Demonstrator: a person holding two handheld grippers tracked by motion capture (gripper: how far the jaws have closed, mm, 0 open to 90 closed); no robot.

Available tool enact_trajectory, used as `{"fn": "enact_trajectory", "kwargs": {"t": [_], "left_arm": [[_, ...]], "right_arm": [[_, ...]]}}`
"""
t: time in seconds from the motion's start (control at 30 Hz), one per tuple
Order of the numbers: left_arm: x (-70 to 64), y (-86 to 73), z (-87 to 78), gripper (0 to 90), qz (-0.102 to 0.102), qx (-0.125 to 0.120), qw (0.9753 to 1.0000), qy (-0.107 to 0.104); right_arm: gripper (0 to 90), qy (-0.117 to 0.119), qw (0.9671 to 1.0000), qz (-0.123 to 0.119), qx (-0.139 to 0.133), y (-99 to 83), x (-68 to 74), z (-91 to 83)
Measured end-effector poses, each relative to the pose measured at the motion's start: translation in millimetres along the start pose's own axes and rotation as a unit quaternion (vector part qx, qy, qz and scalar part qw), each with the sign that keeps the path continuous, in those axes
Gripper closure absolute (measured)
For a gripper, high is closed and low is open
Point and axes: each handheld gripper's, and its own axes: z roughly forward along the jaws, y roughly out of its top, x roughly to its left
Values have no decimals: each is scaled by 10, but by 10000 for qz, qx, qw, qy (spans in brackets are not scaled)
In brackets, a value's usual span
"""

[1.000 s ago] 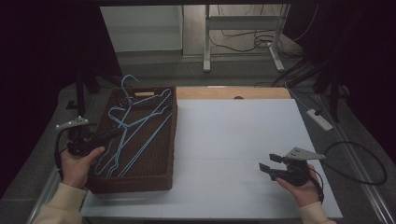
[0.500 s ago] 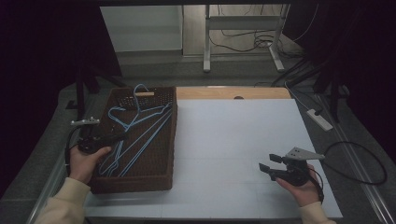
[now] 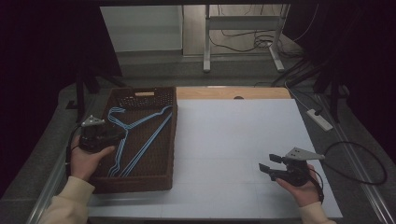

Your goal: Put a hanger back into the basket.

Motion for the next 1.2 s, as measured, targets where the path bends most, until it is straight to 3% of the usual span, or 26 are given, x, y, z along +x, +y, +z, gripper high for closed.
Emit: {"fn": "enact_trajectory", "kwargs": {"t": [0.07,0.27,0.3,0.33,0.47,0.57,0.87,1.03,1.2], "left_arm": [[-63,28,-70,476,113,-143,9997,-144],[-226,60,-240,418,155,-398,9971,-636],[-226,60,-240,414,155,-398,9971,-636],[-294,45,-281,406,170,-457,9955,-815],[-389,7,-324,395,230,-526,9936,-973],[-541,-86,-375,387,327,-638,9904,-1182],[-799,-362,-376,365,519,-873,9862,-1306],[-865,-443,-339,358,654,-918,9847,-1331],[-879,-485,-285,353,627,-896,9844,-1377]], "right_arm": [[371,-1,10000,5,5,-1,-3,0],[369,5,10000,-2,19,-3,2,4],[369,5,10000,8,24,-3,1,-1],[368,12,10000,30,14,-4,-1,-2],[366,4,10000,34,26,-5,-5,-7],[366,5,10000,31,17,-3,-7,-12],[366,2,10000,6,-38,9,-17,-38],[366,-6,10000,11,-58,13,-17,-53],[366,-33,10000,-11,-79,15,-21,-72]]}}
